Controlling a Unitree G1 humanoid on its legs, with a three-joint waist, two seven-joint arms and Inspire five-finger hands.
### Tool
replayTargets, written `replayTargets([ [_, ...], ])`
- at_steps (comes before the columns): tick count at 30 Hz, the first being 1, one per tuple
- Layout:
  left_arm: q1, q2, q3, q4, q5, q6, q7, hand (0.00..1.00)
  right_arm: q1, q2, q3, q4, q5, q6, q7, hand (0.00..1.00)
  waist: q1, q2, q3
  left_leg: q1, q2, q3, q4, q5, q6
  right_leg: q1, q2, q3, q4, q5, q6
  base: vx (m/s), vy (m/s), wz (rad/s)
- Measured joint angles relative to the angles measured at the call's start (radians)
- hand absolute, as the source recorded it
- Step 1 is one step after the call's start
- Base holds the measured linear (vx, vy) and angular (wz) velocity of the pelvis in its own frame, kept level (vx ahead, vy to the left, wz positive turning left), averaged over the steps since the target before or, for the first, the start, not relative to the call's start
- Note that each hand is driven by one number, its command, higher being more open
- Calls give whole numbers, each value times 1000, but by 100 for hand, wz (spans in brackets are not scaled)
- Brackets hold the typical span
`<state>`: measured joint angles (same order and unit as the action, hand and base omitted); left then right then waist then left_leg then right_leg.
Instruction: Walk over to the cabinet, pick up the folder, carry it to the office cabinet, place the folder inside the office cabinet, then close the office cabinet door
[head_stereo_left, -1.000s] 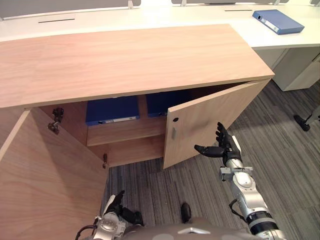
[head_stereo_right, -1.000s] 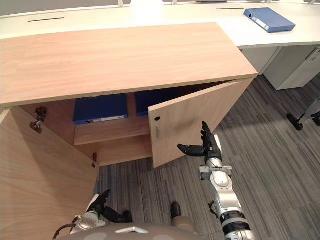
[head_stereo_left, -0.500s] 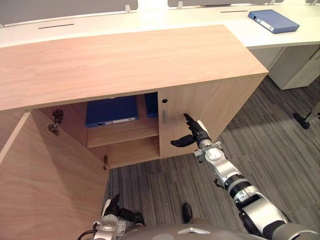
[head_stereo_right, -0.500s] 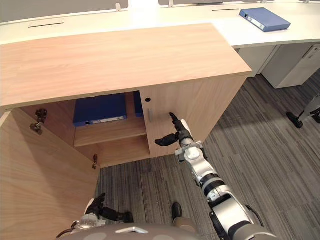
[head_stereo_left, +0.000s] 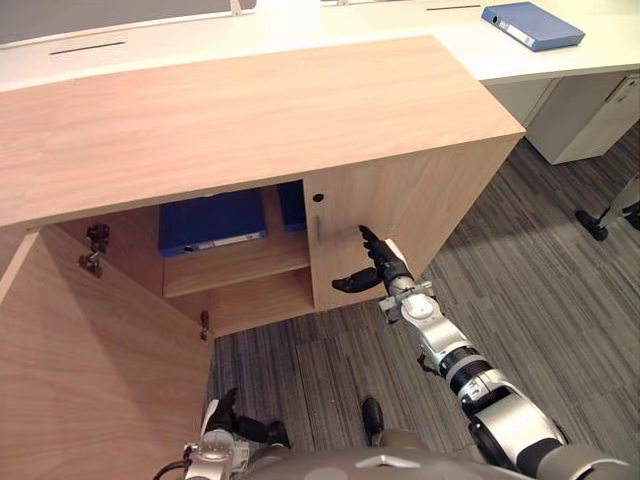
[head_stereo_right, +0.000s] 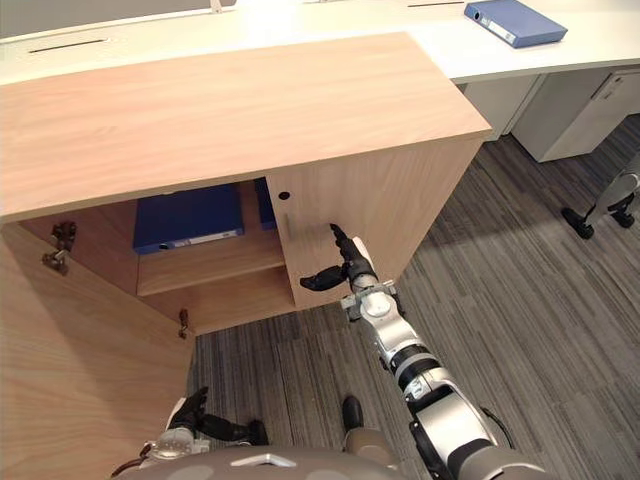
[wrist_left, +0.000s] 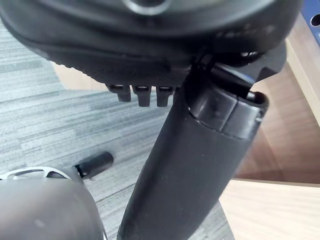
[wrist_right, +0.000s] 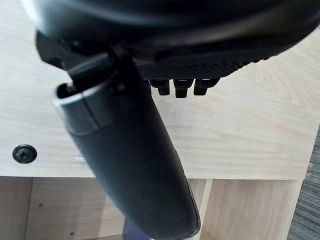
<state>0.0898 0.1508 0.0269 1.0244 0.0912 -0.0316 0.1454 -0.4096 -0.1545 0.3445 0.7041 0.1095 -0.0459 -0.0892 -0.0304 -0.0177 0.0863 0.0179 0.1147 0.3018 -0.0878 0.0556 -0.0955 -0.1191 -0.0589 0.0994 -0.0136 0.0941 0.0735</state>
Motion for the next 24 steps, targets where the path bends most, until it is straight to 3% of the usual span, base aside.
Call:
replayTargets([
  [10,15,1,39,3,24,19,-6,100,294,7,-54,-11,-71,22,25,100,-26,-6,3,27,4,29,0,-19,-6,-2,9,23,29,-25,-2,38,7,-8],
  [19,14,-4,80,9,37,20,-13,100,375,43,-93,104,-117,24,33,100,-29,-18,-5,39,10,43,0,-23,-10,0,17,35,31,-27,-4,13,2,-5],
  [24,1,-6,77,13,37,20,-13,100,410,72,-210,166,-116,23,19,100,-35,-28,-11,40,7,25,0,-22,-8,11,10,17,30,-31,-2,4,7,10],
])
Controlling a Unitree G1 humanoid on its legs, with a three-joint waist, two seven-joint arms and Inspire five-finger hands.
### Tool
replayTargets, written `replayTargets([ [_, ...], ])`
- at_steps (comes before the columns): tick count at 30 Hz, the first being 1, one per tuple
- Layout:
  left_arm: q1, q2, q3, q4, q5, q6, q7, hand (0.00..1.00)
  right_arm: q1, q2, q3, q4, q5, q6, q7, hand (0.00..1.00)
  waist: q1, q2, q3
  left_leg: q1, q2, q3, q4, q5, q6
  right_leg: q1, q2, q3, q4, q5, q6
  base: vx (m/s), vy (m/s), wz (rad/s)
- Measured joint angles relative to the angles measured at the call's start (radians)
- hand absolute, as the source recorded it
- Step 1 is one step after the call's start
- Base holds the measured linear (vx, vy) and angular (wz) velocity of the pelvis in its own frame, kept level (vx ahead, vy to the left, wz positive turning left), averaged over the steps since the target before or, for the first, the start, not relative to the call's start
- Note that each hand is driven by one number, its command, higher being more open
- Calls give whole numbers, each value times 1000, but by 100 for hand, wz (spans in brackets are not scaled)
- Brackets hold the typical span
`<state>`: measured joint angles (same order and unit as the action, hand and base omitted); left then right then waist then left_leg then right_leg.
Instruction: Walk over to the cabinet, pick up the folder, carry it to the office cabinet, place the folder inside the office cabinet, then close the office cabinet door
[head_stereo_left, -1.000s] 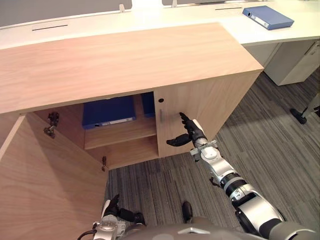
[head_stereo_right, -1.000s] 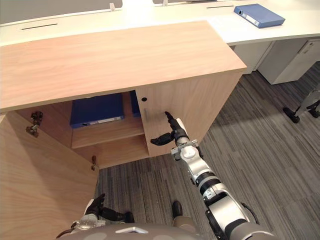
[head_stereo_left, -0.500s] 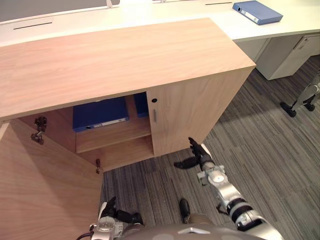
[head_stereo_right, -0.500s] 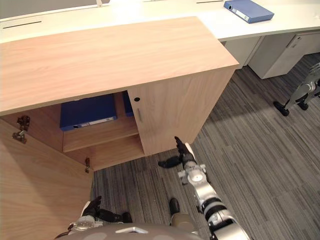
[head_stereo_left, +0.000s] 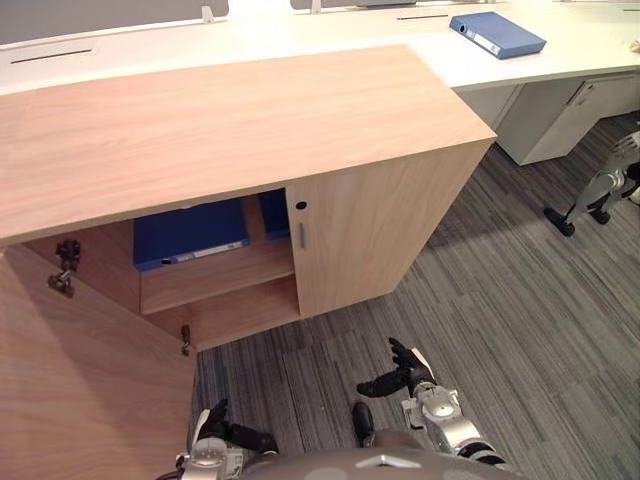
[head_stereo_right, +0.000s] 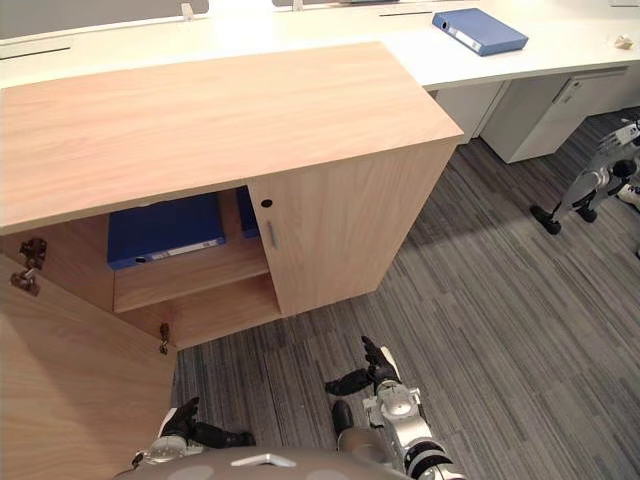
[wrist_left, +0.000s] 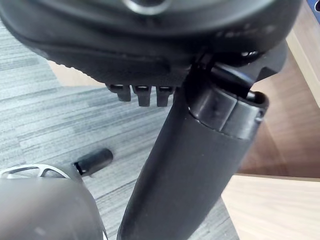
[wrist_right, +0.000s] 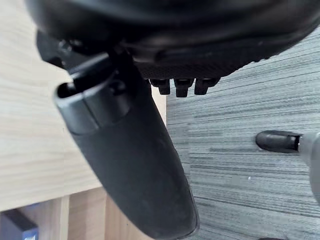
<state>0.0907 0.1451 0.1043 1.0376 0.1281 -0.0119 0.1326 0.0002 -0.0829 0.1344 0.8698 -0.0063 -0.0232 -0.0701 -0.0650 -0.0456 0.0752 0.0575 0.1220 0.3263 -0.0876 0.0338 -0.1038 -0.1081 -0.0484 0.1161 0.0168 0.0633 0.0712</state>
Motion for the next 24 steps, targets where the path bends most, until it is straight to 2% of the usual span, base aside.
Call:
replayTargets([
  [7,-17,-17,-24,-14,0,-2,-13,100,123,-7,-216,1,12,-2,-40,100,-19,-5,-14,-6,-13,-30,0,-2,3,12,-19,-30,-4,-11,8,19,15,13],
  [16,-18,-27,-23,-14,-2,-4,-12,100,168,13,-273,47,58,0,-47,100,-24,15,-28,-7,-25,-85,-1,0,10,44,-38,-84,-10,-24,15,22,10,19],
  [24,19,-35,-16,-14,-84,-9,13,100,136,30,-304,71,98,-3,-52,100,-1,19,-38,-9,-26,-122,-6,0,10,64,-43,-123,-13,-37,16,18,1,15],
])
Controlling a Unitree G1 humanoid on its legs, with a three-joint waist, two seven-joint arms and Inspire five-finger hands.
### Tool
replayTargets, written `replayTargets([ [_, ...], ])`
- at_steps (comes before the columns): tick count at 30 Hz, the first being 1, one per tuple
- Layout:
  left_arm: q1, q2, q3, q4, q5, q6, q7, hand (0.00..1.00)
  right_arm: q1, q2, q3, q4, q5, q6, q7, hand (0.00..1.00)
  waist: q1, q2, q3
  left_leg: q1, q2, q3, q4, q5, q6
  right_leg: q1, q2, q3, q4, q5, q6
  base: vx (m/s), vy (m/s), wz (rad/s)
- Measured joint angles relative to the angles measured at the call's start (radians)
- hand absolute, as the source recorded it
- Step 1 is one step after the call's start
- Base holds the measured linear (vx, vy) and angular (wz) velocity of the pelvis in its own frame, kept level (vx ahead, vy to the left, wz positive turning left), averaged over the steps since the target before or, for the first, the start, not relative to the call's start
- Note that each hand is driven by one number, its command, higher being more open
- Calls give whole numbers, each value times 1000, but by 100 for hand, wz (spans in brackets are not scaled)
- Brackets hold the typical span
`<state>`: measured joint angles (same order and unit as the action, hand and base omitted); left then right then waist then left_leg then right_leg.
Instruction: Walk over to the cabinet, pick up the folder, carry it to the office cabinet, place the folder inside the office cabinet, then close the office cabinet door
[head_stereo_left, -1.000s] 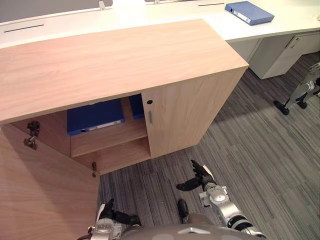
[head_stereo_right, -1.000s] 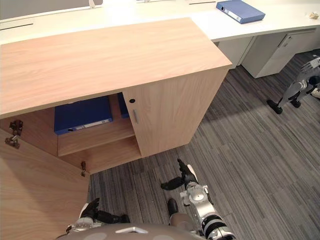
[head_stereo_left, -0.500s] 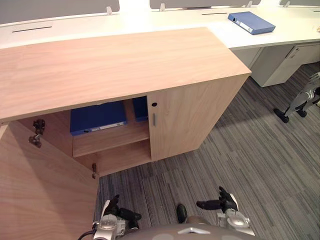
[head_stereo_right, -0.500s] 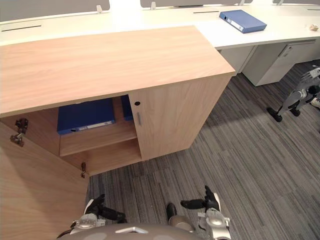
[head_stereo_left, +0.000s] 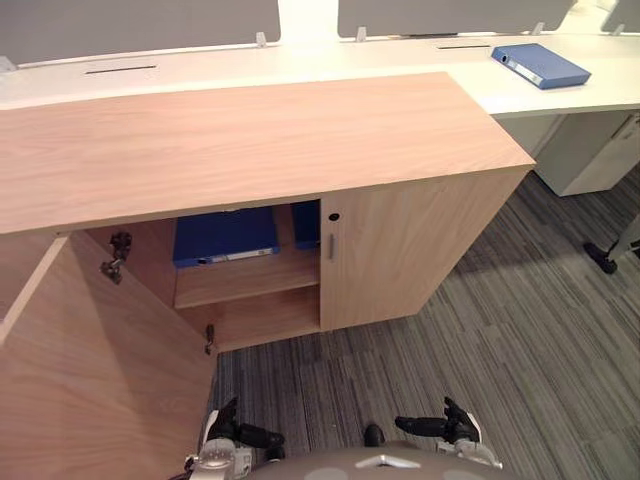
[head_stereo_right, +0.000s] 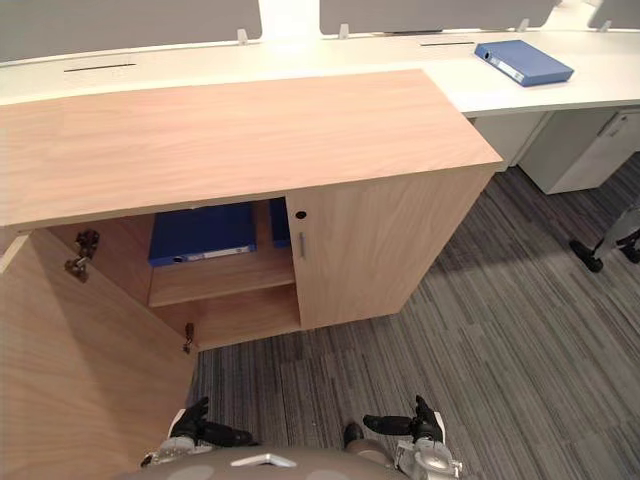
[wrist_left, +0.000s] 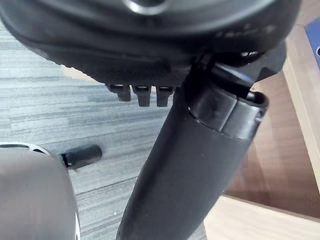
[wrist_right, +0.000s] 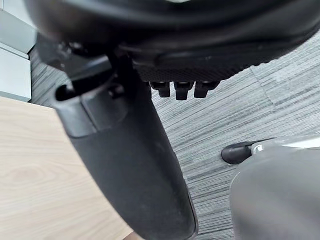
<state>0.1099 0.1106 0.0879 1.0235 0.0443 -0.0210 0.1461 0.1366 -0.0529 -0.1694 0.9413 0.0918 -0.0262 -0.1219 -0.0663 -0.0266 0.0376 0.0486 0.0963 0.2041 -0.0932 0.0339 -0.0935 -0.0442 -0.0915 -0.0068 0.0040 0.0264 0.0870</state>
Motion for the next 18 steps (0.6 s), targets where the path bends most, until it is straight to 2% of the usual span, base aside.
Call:
replayTargets([
  [5,16,-5,20,-24,-58,-6,26,100,-13,8,-11,17,28,0,-14,100,3,-2,0,3,-5,-38,0,0,0,30,-9,-41,-4,-13,3,34,3,25],
  [9,24,-20,58,-78,-96,-24,42,100,-18,12,-35,18,28,0,-23,100,6,-11,13,-18,-33,-123,3,10,15,8,-46,-112,113,-93,16,18,7,59],
  [11,24,-17,78,-88,-116,-35,47,100,-43,16,-44,29,28,0,-27,100,19,-19,21,-36,-44,-147,5,17,21,-16,-58,-118,161,-117,14,8,14,46],
  [15,35,-11,145,-86,-135,-35,64,100,-60,17,-44,38,28,0,-35,100,57,-22,28,-49,-48,-197,1,22,23,5,-61,-156,147,-127,6,26,-5,33],
  [18,45,-16,218,-86,-164,-35,76,100,-60,17,-44,38,28,0,-36,100,63,-21,29,-46,-48,-239,0,24,20,38,-59,-190,133,-142,-7,26,-29,45],
])
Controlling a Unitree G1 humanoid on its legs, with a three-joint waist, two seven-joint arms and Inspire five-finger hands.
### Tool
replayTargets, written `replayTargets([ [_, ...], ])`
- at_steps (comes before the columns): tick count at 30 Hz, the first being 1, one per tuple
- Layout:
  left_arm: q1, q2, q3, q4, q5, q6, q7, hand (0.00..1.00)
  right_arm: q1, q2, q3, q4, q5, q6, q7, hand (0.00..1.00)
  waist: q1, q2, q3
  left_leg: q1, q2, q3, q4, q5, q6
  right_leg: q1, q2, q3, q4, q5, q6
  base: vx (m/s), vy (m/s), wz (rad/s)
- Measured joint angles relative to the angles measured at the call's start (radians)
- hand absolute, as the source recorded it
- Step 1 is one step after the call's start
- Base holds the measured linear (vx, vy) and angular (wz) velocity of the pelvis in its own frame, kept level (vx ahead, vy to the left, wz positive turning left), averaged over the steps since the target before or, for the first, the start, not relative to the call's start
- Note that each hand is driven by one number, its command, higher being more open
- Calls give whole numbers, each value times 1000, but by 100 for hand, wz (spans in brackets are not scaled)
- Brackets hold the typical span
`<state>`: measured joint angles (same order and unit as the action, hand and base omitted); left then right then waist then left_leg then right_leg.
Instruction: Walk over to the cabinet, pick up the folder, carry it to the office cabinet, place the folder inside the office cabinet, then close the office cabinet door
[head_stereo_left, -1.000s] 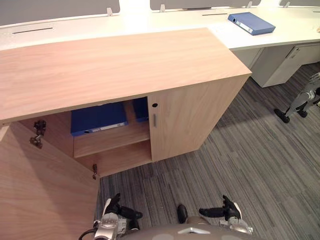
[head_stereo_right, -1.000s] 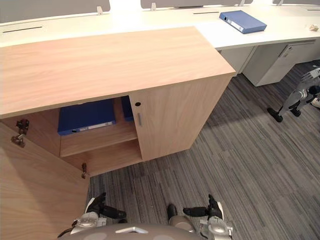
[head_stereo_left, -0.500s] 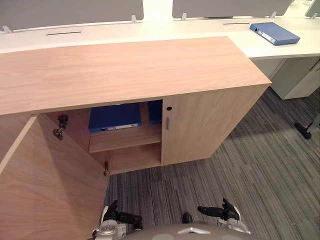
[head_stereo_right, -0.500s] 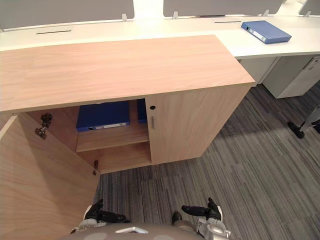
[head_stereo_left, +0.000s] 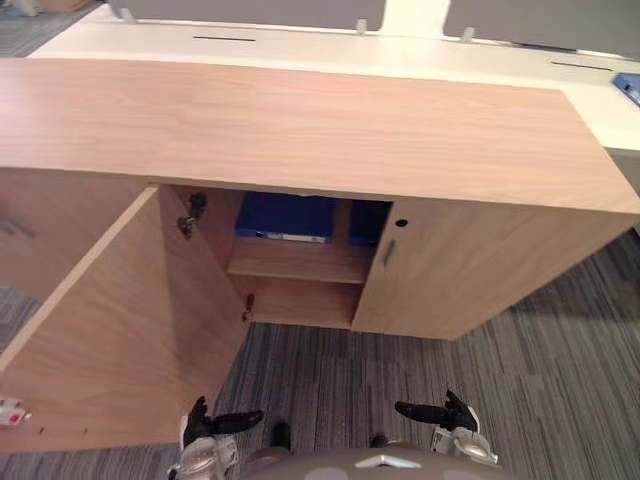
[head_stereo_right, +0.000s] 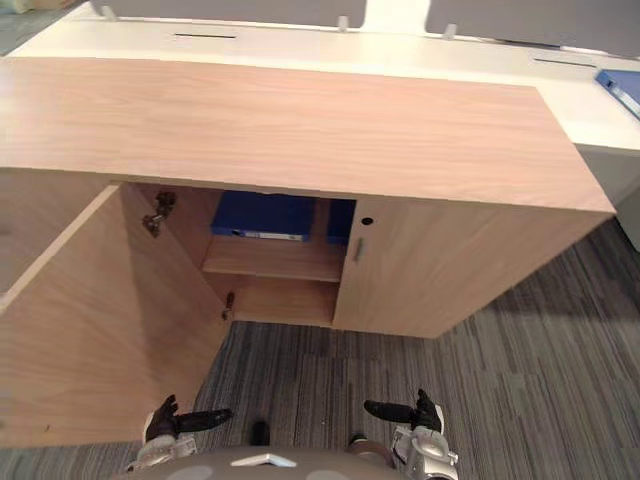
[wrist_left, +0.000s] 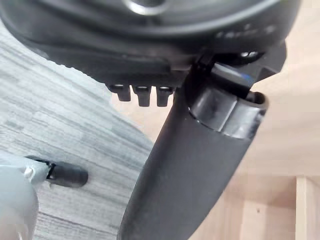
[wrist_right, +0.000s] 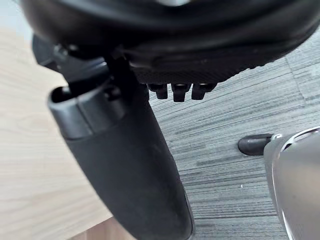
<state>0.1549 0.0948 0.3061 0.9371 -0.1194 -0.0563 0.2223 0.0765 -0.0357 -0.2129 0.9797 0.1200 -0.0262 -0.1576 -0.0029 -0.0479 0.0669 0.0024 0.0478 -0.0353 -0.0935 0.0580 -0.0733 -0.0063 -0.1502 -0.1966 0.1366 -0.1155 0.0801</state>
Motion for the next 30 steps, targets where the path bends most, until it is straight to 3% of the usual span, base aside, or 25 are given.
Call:
replayTargets([
  [9,18,-4,168,-50,-88,-6,52,100,16,0,-1,0,-1,0,-18,100,40,-3,12,-5,-7,-150,0,7,-12,75,4,-132,10,-57,-17,42,-57,52],
  [13,18,1,238,-149,-128,-20,70,100,13,0,-1,-6,0,-1,-18,100,54,-14,29,-3,-8,-209,0,15,-20,112,16,-106,13,-71,-41,34,-47,59],
  [19,37,47,259,-350,-148,-23,97,100,16,0,2,-61,0,-20,-19,100,95,-14,32,-5,-12,-222,0,17,-23,119,14,-106,11,-85,-23,-11,-27,9],
  [30,16,97,246,-612,-155,-75,57,100,47,-1,18,-94,0,-20,-9,100,102,-11,36,-10,-20,-257,5,29,-25,131,11,-135,14,-93,-14,-10,-9,9],
])
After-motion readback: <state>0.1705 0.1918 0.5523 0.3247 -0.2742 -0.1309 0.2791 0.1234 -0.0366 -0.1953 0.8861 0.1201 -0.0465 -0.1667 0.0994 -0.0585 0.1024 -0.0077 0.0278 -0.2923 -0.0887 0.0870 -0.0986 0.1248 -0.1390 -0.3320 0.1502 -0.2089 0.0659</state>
